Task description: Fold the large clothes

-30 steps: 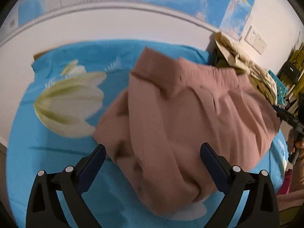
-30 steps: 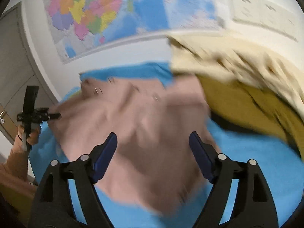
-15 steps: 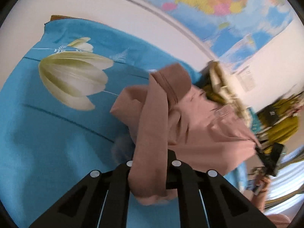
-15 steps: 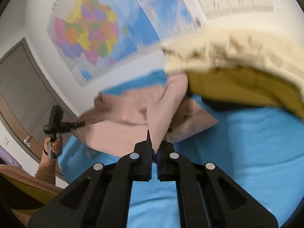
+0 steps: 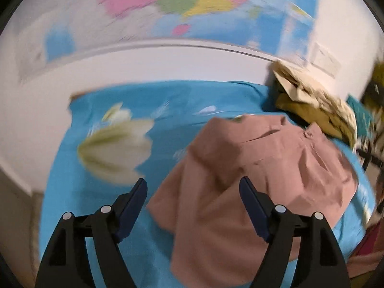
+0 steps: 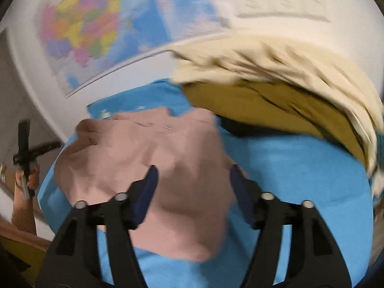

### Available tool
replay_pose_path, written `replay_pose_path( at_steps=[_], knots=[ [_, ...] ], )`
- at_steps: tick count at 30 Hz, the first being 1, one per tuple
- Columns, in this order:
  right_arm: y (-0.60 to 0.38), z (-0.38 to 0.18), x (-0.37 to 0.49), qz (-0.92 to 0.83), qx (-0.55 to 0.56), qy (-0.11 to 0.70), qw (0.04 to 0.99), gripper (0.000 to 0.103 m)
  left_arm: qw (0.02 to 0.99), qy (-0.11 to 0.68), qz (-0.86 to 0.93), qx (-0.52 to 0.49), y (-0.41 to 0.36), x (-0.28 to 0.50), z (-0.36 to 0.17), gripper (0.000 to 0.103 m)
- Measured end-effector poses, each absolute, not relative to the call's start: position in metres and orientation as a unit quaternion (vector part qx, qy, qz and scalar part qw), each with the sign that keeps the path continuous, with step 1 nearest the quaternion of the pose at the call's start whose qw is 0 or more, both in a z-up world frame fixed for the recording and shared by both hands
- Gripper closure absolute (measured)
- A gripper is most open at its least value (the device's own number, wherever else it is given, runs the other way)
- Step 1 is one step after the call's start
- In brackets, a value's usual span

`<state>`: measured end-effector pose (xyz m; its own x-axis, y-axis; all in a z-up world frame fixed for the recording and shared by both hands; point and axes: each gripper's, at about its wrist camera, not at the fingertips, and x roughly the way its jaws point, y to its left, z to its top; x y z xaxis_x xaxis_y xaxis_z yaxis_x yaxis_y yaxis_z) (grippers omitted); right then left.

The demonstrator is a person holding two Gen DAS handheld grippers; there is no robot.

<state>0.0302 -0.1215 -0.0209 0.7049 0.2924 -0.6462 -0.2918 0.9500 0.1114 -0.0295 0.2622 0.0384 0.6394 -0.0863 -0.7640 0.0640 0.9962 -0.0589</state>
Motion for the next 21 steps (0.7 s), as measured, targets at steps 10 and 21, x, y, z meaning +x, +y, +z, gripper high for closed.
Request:
replay_pose_path(
  at_steps=[10,21],
  knots=[
    [-0.044,-0.087,0.113,0.16,-0.08,0.431,0.885,0.086,0.857,0.512,-0.029,0.051,0.231,0.057,-0.016,0.089],
    [-0.055,-0.056,0.134,0.159,-0.036,0.382,0.91,0.1,0.86,0.508,-0.021,-0.032,0.25,0.103,-0.009,0.087]
  ],
)
